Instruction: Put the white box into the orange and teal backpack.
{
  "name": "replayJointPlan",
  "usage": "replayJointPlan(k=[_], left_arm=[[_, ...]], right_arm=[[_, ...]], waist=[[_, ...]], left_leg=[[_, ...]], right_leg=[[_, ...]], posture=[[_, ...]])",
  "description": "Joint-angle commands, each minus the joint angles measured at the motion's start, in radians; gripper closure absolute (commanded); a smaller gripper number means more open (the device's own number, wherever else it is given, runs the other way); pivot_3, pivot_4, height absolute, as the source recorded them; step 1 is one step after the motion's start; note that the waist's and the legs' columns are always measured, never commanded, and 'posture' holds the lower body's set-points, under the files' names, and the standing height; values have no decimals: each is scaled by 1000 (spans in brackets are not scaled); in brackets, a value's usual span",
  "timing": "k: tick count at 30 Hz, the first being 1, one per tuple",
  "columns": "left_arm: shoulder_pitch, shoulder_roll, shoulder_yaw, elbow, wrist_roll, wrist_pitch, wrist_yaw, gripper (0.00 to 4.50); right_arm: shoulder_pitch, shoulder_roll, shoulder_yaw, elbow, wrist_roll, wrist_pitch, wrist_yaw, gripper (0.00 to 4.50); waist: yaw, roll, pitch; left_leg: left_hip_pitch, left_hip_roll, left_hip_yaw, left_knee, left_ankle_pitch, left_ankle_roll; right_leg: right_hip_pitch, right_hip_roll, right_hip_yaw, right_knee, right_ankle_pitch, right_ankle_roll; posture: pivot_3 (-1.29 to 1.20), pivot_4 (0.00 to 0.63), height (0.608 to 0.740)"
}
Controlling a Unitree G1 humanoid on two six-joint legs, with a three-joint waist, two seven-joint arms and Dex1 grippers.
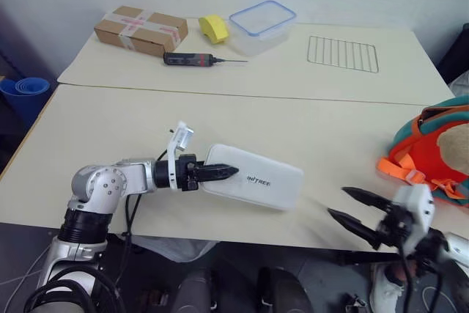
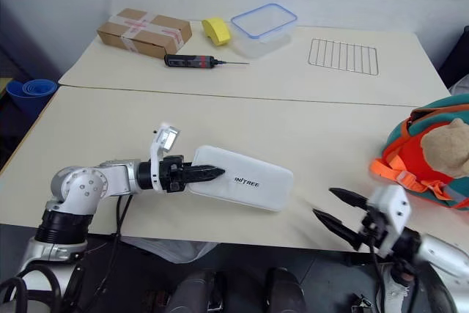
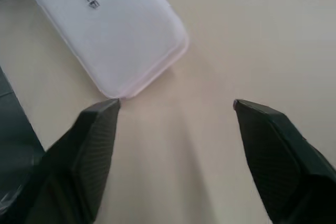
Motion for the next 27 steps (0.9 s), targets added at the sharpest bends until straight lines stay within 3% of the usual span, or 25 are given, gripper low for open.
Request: replayJointPlan(k=[1,4,9,14,19,23,27], left_arm=[[18,4,-47,-38,145,-270,-205,2286],[19,-4,-54,-34,169,-309,-268,2286],[31,-18,-53,-36,195,-320,-279,2286],[55,-32,-63,-23,258,-354,-258,2286],[79,-20,-87,-13,326,-397,-281,2286],[92,-3,-94,-14,328,-366,-305,3003],[100,23,-112,-4,354,-377,-342,3046]], right_arm=[[137,72,-258,57,58,-81,-22,40],[180,107,-393,173,87,-140,-44,40],[187,77,-487,366,99,-175,-43,40],[141,14,-478,499,80,-226,-31,40],[87,-9,-415,487,73,-226,-25,40],[64,-26,-388,464,77,-222,-18,0],[63,-57,-401,497,80,-223,0,0]], waist=[[3,0,0],[-9,0,0],[-15,1,0],[-15,2,-1],[-12,4,-2],[-10,4,-2],[-9,5,-2]], left_leg=[[0,0,0,-1,0,0],[-1,1,2,-1,-1,4],[1,2,3,-1,-2,6],[2,2,2,-1,-2,8],[2,2,2,-1,-2,8],[2,2,2,-1,-2,8],[1,2,2,-1,-2,8]], right_leg=[[0,0,0,0,0,0],[0,-1,2,-2,1,1],[0,-2,4,-2,1,2],[0,-2,4,-2,1,1],[0,-2,4,-2,1,1],[0,-3,4,-2,1,1],[0,-3,4,-1,1,1]], posture=[[0,150,740],[0,150,740],[0,150,740],[0,150,740],[0,150,740],[0,150,740],[0,150,740]])
